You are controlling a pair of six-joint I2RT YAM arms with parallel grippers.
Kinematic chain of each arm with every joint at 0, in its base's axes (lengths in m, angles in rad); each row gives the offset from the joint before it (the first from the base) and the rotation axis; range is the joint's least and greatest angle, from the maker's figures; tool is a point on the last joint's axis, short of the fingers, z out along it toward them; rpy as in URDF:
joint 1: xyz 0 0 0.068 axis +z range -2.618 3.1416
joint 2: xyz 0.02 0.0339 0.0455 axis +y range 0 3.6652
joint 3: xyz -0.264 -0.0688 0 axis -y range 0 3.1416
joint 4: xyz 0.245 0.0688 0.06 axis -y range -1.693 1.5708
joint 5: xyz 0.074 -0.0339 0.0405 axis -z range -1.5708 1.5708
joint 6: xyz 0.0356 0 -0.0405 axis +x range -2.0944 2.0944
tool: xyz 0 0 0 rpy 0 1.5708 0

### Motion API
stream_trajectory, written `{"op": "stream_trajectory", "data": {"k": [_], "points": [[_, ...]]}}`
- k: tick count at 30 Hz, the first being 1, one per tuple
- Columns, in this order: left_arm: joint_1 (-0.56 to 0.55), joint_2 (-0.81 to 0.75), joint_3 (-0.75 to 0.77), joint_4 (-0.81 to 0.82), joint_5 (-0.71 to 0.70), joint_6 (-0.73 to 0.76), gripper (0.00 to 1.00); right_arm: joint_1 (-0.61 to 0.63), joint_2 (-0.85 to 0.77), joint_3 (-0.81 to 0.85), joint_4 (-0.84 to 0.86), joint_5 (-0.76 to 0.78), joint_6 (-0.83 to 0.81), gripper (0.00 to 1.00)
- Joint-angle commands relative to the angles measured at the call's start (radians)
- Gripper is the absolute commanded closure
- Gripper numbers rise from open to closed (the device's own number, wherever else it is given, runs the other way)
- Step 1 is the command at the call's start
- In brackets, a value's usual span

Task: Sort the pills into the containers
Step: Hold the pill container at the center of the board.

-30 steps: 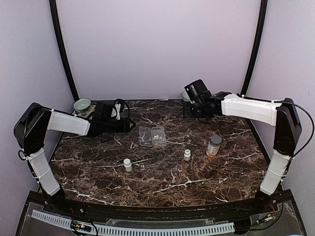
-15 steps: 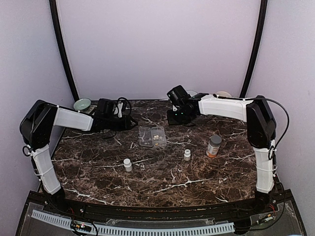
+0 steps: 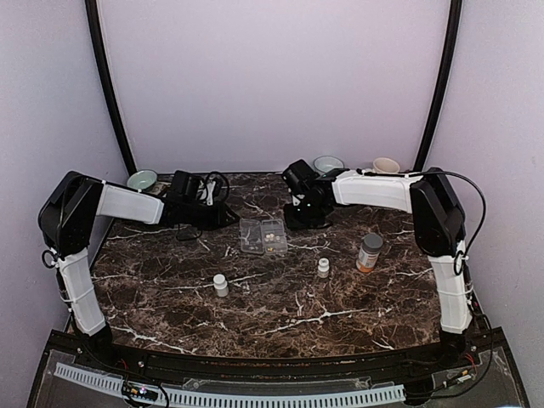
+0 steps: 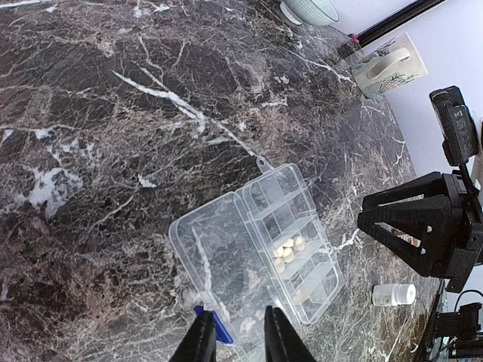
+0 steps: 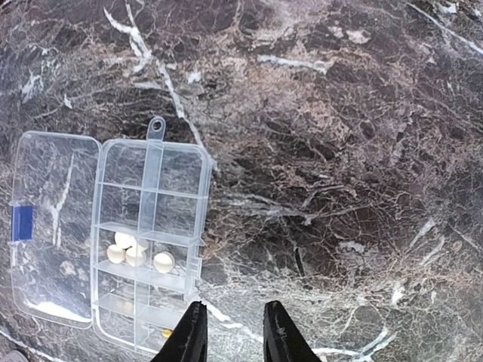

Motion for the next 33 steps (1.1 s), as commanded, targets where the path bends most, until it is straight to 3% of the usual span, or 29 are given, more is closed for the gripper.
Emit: {"op": "stream_trajectory", "data": {"k": [1,8,20,33], "points": [[0.014,0.011,0.024,-0.066,0.011,-0.021,0.77,0.012,0.017,0.033,-0.025,-0.015,-0.001,0.72],[0.030,0.052,0.049,-0.120,0.000,-0.046,0.78,0.013,0.041,0.067,-0.056,-0.023,-0.008,0.73],[0.059,0.101,0.073,-0.046,0.087,-0.119,0.77,0.013,0.060,0.095,-0.089,-0.034,-0.019,0.72],[0.061,0.142,0.208,-0.284,-0.020,-0.025,0.78,0.013,0.097,0.143,-0.123,-0.034,-0.027,0.73]]}}
